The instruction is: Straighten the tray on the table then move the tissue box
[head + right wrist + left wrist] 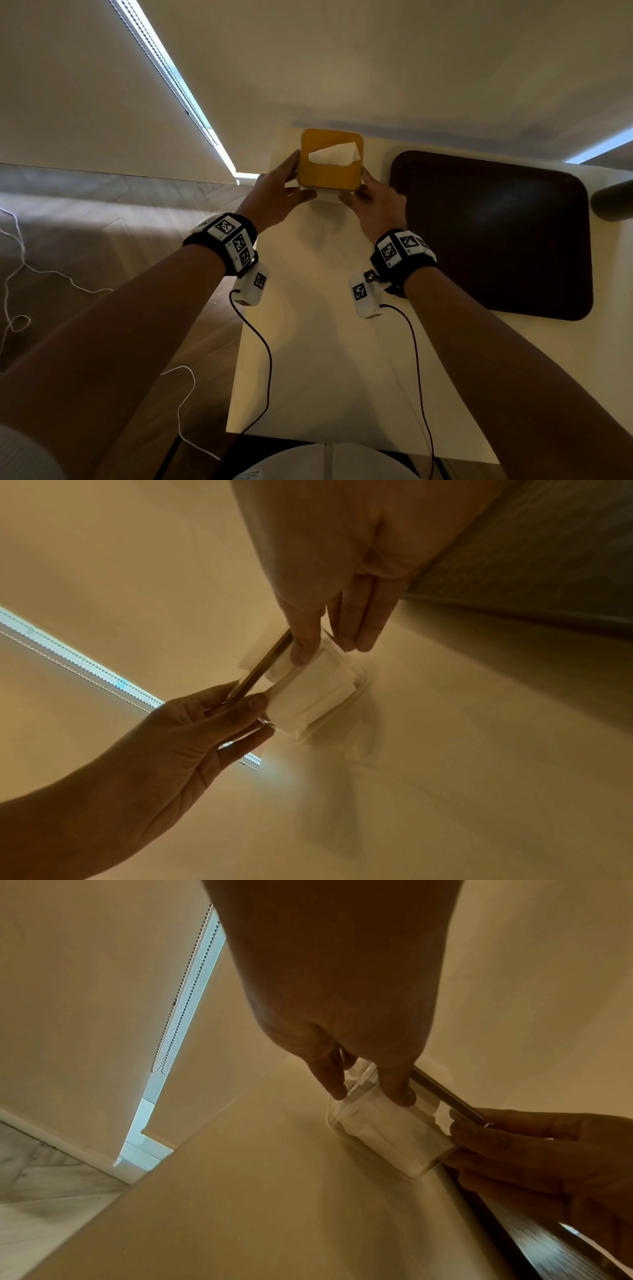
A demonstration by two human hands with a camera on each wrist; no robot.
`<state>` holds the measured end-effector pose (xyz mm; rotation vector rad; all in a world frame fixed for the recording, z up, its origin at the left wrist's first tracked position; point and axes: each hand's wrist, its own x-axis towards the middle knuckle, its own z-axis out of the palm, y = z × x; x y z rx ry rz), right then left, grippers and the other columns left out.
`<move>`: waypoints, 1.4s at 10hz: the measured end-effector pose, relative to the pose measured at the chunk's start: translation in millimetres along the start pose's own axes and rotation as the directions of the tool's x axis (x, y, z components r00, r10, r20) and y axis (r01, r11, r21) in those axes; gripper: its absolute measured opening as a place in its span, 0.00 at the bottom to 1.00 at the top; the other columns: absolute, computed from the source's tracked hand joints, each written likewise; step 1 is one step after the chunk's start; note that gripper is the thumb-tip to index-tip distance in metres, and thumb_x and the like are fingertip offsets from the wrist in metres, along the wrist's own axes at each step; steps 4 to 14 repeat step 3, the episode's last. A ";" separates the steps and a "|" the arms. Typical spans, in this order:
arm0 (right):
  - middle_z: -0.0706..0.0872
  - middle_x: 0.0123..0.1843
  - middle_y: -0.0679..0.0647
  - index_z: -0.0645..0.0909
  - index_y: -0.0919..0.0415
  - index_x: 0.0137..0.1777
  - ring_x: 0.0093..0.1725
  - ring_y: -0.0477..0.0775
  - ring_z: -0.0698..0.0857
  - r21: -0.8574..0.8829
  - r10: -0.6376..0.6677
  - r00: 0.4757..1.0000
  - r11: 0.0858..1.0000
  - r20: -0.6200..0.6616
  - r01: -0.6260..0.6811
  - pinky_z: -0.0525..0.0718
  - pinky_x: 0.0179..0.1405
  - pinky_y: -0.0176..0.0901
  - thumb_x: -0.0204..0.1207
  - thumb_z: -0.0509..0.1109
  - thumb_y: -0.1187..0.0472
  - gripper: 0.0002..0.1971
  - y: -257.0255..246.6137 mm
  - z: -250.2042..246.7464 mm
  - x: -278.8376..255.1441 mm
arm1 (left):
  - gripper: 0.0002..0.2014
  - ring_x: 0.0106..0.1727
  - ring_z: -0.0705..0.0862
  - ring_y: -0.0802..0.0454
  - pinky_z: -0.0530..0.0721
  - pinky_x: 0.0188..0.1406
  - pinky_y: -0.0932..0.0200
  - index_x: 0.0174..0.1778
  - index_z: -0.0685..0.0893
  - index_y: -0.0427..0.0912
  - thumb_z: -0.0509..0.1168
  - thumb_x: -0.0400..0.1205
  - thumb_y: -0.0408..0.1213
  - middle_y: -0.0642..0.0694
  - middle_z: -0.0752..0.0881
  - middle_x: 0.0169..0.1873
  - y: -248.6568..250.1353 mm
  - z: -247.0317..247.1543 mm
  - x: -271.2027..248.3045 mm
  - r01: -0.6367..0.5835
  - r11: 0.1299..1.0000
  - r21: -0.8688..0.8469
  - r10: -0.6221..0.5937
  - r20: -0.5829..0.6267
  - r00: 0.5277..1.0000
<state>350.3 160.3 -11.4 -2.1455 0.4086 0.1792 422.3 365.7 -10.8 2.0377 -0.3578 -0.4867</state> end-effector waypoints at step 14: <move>0.86 0.85 0.63 0.62 0.52 0.96 0.85 0.59 0.85 0.093 0.132 0.991 0.987 0.015 -0.132 0.70 0.98 0.58 0.87 0.82 0.54 0.44 -1.5 -5.1 -7.1 | 0.49 0.77 0.76 0.51 0.83 0.67 0.53 0.87 0.56 0.51 0.78 0.75 0.49 0.48 0.72 0.81 -18.7 6.4 -0.7 0.049 0.997 0.054 -0.050 0.025 0.998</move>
